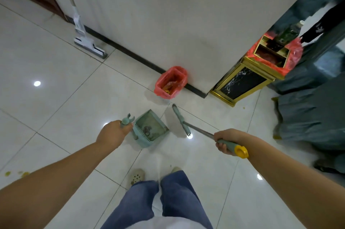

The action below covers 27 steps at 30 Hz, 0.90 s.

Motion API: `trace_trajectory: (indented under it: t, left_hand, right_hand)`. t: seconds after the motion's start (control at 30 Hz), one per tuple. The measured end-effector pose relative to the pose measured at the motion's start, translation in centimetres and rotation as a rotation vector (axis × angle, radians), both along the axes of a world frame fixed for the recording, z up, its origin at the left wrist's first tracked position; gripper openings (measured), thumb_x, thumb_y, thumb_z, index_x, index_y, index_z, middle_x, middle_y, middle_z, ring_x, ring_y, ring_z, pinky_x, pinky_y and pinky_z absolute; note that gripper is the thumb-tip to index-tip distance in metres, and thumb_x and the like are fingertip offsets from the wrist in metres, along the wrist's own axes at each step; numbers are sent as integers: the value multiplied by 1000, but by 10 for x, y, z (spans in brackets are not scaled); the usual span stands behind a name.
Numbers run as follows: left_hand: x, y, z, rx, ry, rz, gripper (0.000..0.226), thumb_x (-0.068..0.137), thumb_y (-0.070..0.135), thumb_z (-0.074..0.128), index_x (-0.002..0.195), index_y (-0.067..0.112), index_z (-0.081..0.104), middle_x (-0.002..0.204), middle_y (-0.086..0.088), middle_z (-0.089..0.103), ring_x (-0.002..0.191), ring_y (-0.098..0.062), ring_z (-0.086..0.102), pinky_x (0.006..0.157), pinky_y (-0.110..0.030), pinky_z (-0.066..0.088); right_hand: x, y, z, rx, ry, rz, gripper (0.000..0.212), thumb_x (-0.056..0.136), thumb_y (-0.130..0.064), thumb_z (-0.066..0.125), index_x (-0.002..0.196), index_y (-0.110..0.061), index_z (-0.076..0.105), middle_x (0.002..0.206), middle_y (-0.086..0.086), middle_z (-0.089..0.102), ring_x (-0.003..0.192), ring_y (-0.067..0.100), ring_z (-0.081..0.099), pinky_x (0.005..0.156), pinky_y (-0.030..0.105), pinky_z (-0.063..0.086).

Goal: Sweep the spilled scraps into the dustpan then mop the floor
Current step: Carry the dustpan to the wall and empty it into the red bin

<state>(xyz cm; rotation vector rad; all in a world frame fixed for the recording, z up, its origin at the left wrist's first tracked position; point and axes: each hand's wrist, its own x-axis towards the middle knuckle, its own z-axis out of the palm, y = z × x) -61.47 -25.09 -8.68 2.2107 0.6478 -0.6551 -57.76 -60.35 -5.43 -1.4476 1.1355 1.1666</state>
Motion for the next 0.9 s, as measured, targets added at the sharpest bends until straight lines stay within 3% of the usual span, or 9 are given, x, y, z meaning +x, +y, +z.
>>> trace_trajectory:
  t: [0.23,0.53,0.73,0.8,0.9]
  left_hand:
    - [-9,67,40,102,-170,-29,45,90,48,50,66,9,52,59,-6,52,54,-21,48,52,-28,35]
    - [-17,98,74,317,-365,-272,39,91,48,49,74,13,53,62,-3,55,60,-20,53,52,-27,36]
    - [-1,91,83,589,-325,-734,36,93,55,35,98,22,50,66,9,49,67,-15,52,52,-23,36]
    - [6,86,81,650,-329,-900,39,95,51,31,112,22,51,81,6,60,70,-14,53,61,-24,43]
    - [15,78,75,734,-344,-1131,40,96,49,32,118,20,50,102,1,67,81,-17,63,72,-28,49]
  right_hand:
    - [-19,38,-12,54,-151,-361,7,95,-7,48,93,1,47,67,12,43,25,13,44,27,16,38]
    - [-43,68,-11,142,-230,-524,6,93,-3,49,96,2,47,71,13,42,26,15,45,28,14,39]
    - [-60,69,-7,187,-236,-567,6,93,-2,47,97,-1,42,67,11,39,26,13,44,27,16,38]
    - [-67,67,-6,200,-241,-585,5,92,-1,47,94,-2,43,67,10,39,27,14,44,27,15,39]
    - [-76,66,-1,211,-253,-595,4,93,0,44,93,-4,44,70,10,39,28,13,45,28,14,39]
